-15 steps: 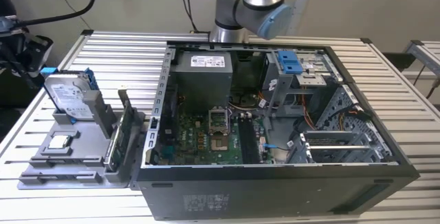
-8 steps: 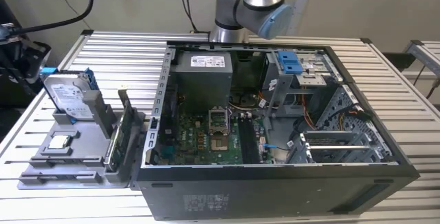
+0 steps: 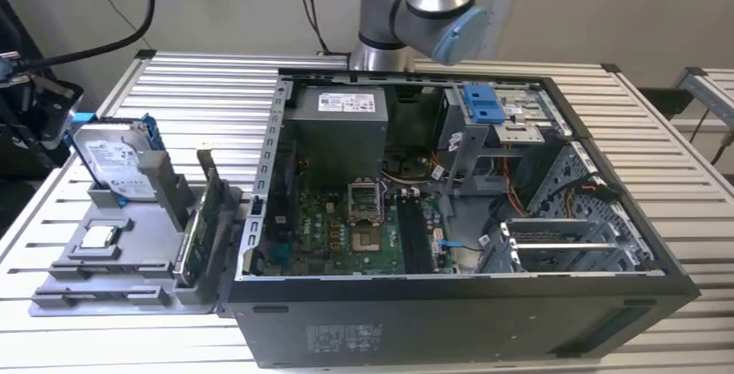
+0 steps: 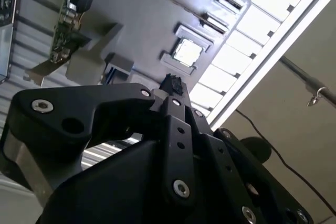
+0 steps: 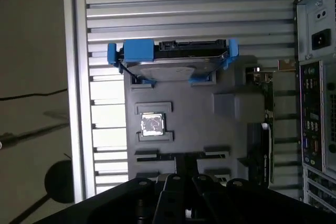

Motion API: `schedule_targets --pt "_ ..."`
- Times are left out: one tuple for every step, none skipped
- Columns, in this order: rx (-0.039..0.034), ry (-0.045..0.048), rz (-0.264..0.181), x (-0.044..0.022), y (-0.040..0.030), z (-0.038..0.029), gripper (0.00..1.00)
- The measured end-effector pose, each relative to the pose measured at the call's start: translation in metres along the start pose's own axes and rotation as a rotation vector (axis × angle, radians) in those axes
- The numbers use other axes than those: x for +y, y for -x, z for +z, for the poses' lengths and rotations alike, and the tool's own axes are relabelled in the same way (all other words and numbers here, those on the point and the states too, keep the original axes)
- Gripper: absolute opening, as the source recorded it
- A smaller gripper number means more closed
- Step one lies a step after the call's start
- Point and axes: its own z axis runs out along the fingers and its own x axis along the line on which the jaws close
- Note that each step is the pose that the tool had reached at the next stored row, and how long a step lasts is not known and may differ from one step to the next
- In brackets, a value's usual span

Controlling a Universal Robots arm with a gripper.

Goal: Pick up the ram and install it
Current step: 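Reach for the ram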

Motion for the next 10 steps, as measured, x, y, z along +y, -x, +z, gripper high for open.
schedule_targets --pt "0.0 0.0 0.0 -0.0019 0.0007 0.0006 0.11" --pt "0.0001 -0.0001 0.0 -0.0039 0.0015 0.0011 0.11" --pt "0.0001 0.0 0.0 -0.0055 0.0021 0.0017 0.11" --pt "0.0001 -0.0001 0.0 -0.0074 0.0027 0.0023 0.11" --pt "0.0 0.0 0.0 -0.0095 0.0036 0.0029 0.11" --pt "0.0001 0.0 0.0 -0.0115 0.0044 0.0034 0.11" --pt "0.0001 0.0 0.0 -0.0131 0.005 0.0041 0.11" --pt "0.0001 0.0 0.0 -0.0145 0.0057 0.0047 0.11" --pt "0.0 0.0 0.0 -0.0164 0.0065 0.0053 0.11" --pt "0.0001 0.0 0.0 -0.0183 0.0073 0.0058 0.11"
